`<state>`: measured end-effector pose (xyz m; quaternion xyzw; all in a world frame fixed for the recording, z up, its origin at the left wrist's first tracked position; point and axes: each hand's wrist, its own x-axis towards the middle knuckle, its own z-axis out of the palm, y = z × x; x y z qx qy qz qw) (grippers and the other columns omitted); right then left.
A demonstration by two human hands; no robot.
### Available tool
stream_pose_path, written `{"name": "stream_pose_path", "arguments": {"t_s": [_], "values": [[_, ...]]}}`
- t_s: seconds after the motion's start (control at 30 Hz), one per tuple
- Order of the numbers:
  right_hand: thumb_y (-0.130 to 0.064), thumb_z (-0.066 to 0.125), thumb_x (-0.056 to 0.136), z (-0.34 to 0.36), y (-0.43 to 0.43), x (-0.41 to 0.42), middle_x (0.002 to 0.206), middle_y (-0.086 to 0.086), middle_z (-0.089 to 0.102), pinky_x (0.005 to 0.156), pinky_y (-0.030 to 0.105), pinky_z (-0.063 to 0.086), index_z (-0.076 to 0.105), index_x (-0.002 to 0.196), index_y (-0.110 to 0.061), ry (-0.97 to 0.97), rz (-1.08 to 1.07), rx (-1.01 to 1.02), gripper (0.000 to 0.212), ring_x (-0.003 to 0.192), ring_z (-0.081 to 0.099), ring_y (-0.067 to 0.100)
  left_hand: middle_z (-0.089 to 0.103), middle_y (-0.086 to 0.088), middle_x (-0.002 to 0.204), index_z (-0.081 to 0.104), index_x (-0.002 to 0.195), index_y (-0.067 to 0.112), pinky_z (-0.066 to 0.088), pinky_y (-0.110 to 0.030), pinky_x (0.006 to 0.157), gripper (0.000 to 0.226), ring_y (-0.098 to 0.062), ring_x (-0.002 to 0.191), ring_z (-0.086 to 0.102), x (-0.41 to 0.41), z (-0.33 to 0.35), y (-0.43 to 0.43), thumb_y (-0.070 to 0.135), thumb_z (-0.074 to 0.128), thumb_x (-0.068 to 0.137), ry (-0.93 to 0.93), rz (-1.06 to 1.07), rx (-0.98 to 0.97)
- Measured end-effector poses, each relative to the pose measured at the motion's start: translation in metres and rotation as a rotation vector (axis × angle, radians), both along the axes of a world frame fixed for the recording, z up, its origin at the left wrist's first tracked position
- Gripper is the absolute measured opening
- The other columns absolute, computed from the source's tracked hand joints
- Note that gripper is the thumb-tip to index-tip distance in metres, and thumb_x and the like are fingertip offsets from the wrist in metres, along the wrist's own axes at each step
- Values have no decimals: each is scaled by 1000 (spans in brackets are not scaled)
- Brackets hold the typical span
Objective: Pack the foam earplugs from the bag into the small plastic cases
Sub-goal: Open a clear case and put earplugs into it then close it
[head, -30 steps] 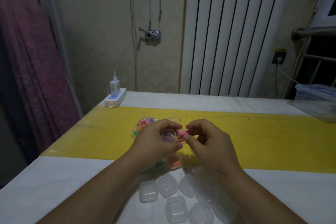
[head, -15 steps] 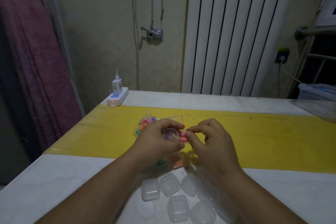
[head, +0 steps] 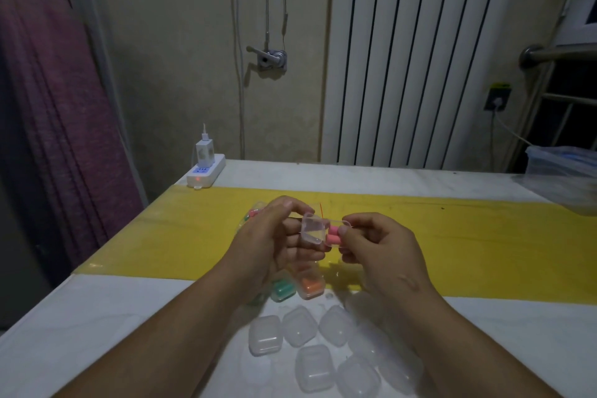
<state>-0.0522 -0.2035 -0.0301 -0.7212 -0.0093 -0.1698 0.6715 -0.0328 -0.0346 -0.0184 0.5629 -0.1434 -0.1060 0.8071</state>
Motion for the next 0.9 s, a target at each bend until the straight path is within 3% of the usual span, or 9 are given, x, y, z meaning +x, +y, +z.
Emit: {"name": "stream_pose_path", "arguments": {"t_s": [0.1, 0.23, 0.33, 0.47, 0.6, 0.73, 0.9], "values": [[-7, 70, 87, -1, 1, 0, 63, -1, 69, 55, 21, 53, 69, 93, -11, -10, 8, 6, 8, 54, 60, 6, 67, -27, 95, 60, 100, 6, 60, -37, 68, 24, -33, 72, 65, 0, -1, 0, 14, 38, 101, -42, 17, 42], [-8, 71, 86, -1, 1, -2, 66, 2, 71, 56, 22, 53, 66, 95, -15, -16, 29, 31, 11, 58, 63, 8, 70, -17, 94, 63, 107, 10, 59, -35, 70, 21, -30, 81, 69, -1, -3, -2, -2, 54, 93, -130, 53, 149], [-11, 69, 89, -1, 2, -4, 68, -1, 71, 58, 21, 53, 71, 91, -16, -15, 59, 17, 5, 61, 62, 8, 73, -2, 89, 64, 108, 11, 59, -31, 71, 24, -21, 81, 71, 0, -6, -4, -1, 66, 87, -168, 98, 256], [-20, 56, 97, -1, 5, -3, 82, 4, 75, 66, 27, 54, 75, 90, -14, 25, 130, 107, 21, 70, 65, 14, 72, 0, 83, 67, 101, 9, 57, -26, 66, 22, -15, 75, 69, 1, -5, -4, 0, 72, 82, -215, 194, 315], [-22, 76, 83, -5, 5, -3, 86, -1, 76, 70, 25, 56, 72, 96, -19, 11, 88, -41, 13, 79, 71, 11, 70, -8, 85, 67, 101, 11, 56, -28, 63, 16, -17, 73, 67, 0, -4, -4, 7, 69, 86, -247, 214, 319], [-9, 78, 81, 3, -1, 1, 77, 4, 75, 64, 25, 53, 69, 89, -14, -10, -5, -23, 12, 75, 74, 15, 69, -7, 90, 68, 98, 16, 51, -24, 49, 12, -11, 65, 62, 2, -2, 1, 21, 57, 95, -290, 391, 382], [-16, 80, 80, 3, -15, 2, 71, -4, 72, 66, 32, 52, 71, 85, -19, 55, -42, -166, 10, 66, 68, 5, 67, 4, 81, 66, 88, 26, 50, -21, 59, 13, -5, 72, 61, 9, -7, 10, 22, 56, 96, -444, 639, 525]]}}
